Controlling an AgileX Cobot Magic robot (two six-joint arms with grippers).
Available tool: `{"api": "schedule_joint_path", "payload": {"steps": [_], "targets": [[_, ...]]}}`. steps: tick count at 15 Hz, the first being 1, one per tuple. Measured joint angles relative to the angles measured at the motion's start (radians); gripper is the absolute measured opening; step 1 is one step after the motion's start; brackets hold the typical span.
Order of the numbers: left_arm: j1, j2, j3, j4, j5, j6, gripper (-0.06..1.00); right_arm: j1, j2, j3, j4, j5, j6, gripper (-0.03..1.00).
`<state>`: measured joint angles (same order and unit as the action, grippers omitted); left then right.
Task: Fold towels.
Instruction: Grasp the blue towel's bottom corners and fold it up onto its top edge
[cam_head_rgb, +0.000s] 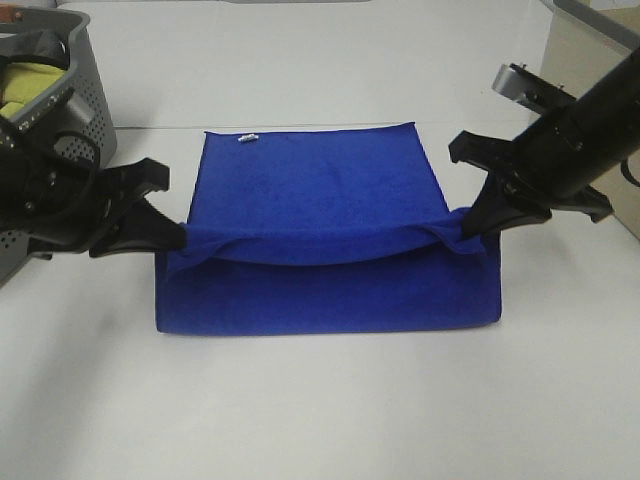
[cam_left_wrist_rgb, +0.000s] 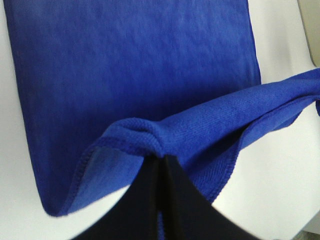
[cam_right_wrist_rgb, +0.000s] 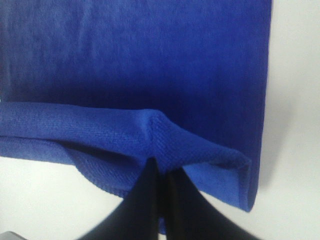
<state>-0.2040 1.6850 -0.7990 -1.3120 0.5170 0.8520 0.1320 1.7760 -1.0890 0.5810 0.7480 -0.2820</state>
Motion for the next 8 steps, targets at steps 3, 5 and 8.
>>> {"api": "schedule_joint_path", "payload": {"steps": [3, 5, 8], "targets": [[0.0, 0.114, -0.18, 0.02, -0.016, 0.0, 0.0, 0.0, 0.159, -0.236, -0.023, 0.05, 0.0, 0.0], [0.0, 0.186, -0.292, 0.03, -0.029, -0.004, 0.0, 0.0, 0.26, -0.386, -0.033, 0.076, 0.003, 0.0], [0.029, 0.275, -0.435, 0.04, -0.066, -0.021, 0.0, 0.0, 0.438, -0.688, -0.094, 0.13, 0.045, 0.0]]}}
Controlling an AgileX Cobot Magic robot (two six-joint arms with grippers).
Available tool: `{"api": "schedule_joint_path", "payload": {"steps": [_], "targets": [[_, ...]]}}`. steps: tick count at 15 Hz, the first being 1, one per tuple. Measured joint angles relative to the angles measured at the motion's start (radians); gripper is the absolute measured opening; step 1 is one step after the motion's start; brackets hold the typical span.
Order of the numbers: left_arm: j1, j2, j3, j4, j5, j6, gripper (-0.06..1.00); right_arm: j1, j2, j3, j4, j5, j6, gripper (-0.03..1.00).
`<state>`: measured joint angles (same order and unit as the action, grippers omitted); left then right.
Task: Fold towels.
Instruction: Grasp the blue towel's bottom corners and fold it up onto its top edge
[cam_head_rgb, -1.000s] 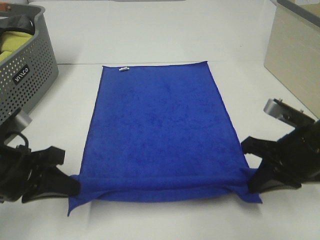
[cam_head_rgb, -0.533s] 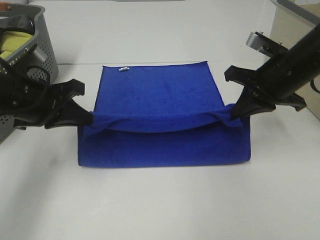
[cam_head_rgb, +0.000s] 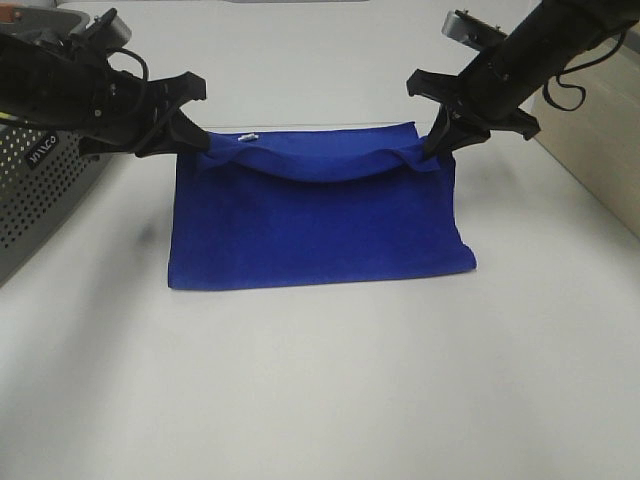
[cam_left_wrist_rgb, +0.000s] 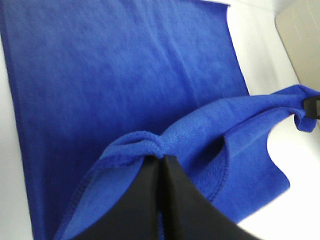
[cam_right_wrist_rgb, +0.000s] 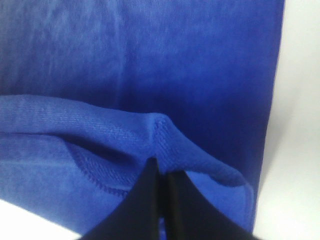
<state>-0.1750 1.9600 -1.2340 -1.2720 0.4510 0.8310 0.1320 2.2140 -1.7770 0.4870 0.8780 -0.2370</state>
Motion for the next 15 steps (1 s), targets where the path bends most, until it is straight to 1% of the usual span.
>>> {"api": "schedule_joint_path", "payload": {"steps": [1, 2, 3, 5, 6, 8, 9, 11, 13, 14, 15], "targets": [[0.018, 0.05, -0.075, 0.008, -0.01, -0.001, 0.0, 0.0, 0.045, -0.08, -0.017, 0.012, 0.008, 0.0], [0.021, 0.069, -0.102, 0.01, -0.013, -0.001, 0.0, 0.0, 0.064, -0.123, -0.022, 0.013, 0.009, 0.0], [0.023, 0.125, -0.179, 0.016, -0.023, -0.001, 0.0, 0.0, 0.135, -0.239, -0.031, 0.022, 0.012, 0.0], [0.023, 0.203, -0.297, 0.016, -0.037, -0.001, 0.0, -0.001, 0.219, -0.383, -0.042, 0.029, 0.013, 0.0], [0.023, 0.223, -0.328, 0.016, -0.039, -0.001, 0.0, -0.001, 0.236, -0.418, -0.047, 0.029, 0.013, 0.0], [0.023, 0.321, -0.464, 0.018, -0.07, 0.0, 0.0, -0.001, 0.318, -0.534, -0.063, 0.011, 0.014, 0.0], [0.023, 0.364, -0.514, 0.018, -0.089, 0.0, 0.0, -0.001, 0.363, -0.588, -0.075, -0.036, 0.014, 0.0], [0.023, 0.457, -0.611, 0.018, -0.103, 0.001, 0.0, -0.001, 0.407, -0.611, -0.088, -0.106, 0.012, 0.0], [0.023, 0.521, -0.676, 0.034, -0.105, 0.002, 0.0, -0.001, 0.432, -0.611, -0.089, -0.164, 0.008, 0.0], [0.023, 0.543, -0.704, 0.058, -0.085, 0.002, 0.04, -0.001, 0.438, -0.611, -0.092, -0.179, 0.008, 0.0], [0.023, 0.55, -0.717, 0.08, -0.082, 0.003, 0.12, -0.001, 0.441, -0.611, -0.093, -0.179, 0.008, 0.03]]}}
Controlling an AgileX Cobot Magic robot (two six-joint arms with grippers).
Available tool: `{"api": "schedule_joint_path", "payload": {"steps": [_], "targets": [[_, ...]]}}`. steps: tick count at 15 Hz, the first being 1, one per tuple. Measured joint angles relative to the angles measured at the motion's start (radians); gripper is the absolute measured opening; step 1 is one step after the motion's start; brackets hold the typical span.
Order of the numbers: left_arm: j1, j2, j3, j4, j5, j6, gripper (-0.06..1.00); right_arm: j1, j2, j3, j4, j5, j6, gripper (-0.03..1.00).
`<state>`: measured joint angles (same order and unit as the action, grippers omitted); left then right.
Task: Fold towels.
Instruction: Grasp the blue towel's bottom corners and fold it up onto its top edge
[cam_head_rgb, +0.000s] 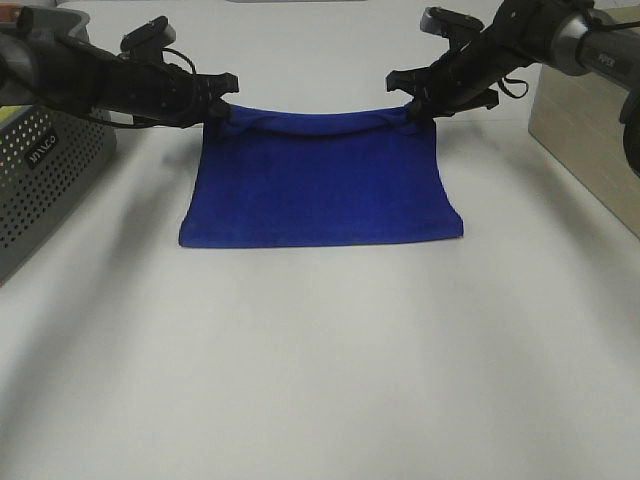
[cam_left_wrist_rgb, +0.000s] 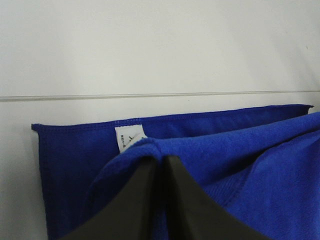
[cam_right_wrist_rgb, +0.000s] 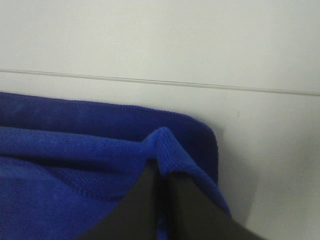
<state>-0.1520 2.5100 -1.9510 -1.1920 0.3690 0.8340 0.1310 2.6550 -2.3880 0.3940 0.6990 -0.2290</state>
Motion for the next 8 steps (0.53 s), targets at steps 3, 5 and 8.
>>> {"api": "schedule_joint_path", "payload": {"steps": [3, 5, 8], "targets": [[0.0, 0.002, -0.006, 0.019, -0.009, -0.001, 0.5, 0.0, 0.0, 0.0, -0.001, -0.015, 0.0, 0.39], [0.0, 0.002, -0.006, 0.023, -0.009, -0.004, 0.63, 0.0, 0.0, -0.001, -0.003, 0.004, 0.0, 0.67], [0.006, -0.023, -0.006, 0.089, 0.03, -0.016, 0.65, 0.0, -0.024, -0.003, -0.038, 0.14, 0.0, 0.77]]}}
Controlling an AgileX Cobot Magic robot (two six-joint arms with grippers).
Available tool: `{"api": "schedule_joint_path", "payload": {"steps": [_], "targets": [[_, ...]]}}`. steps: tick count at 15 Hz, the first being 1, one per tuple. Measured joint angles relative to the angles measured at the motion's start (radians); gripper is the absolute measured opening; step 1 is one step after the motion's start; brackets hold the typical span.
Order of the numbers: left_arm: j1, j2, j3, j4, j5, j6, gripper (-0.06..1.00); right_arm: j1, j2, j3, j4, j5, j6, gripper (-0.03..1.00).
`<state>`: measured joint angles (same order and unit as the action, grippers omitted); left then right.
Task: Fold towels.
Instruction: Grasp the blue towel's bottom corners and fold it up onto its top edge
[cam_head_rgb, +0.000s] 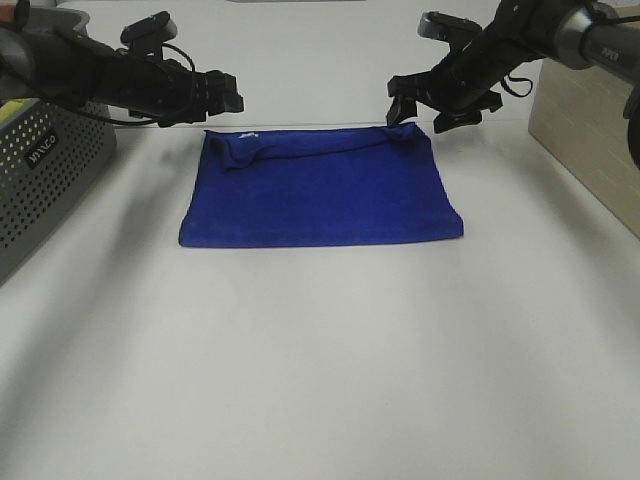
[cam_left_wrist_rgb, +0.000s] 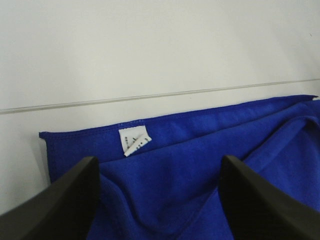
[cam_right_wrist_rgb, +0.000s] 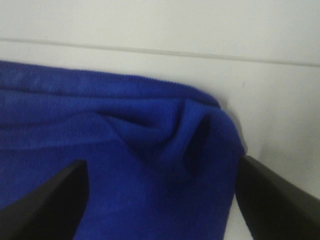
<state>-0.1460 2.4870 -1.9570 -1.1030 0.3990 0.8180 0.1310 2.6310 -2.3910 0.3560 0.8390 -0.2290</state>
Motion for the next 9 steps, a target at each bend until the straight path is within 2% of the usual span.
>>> {"api": "schedule_joint_path", "payload": {"steps": [3, 4, 5, 7, 9], "targets": [[0.036, -0.043, -0.004, 0.084, 0.192, -0.187, 0.65, 0.0, -0.048, -0.005, -0.01, 0.175, 0.003, 0.77], [0.047, -0.043, -0.004, 0.123, 0.28, -0.262, 0.65, 0.0, -0.05, -0.007, -0.01, 0.195, 0.006, 0.77], [0.052, -0.042, -0.004, 0.176, 0.354, -0.326, 0.65, 0.0, -0.052, -0.008, -0.012, 0.26, 0.029, 0.78], [0.055, -0.042, -0.004, 0.254, 0.452, -0.439, 0.65, 0.0, -0.052, -0.008, -0.027, 0.337, 0.076, 0.78], [0.055, -0.042, -0.004, 0.288, 0.507, -0.52, 0.65, 0.0, -0.052, -0.008, -0.03, 0.368, 0.103, 0.78]]}}
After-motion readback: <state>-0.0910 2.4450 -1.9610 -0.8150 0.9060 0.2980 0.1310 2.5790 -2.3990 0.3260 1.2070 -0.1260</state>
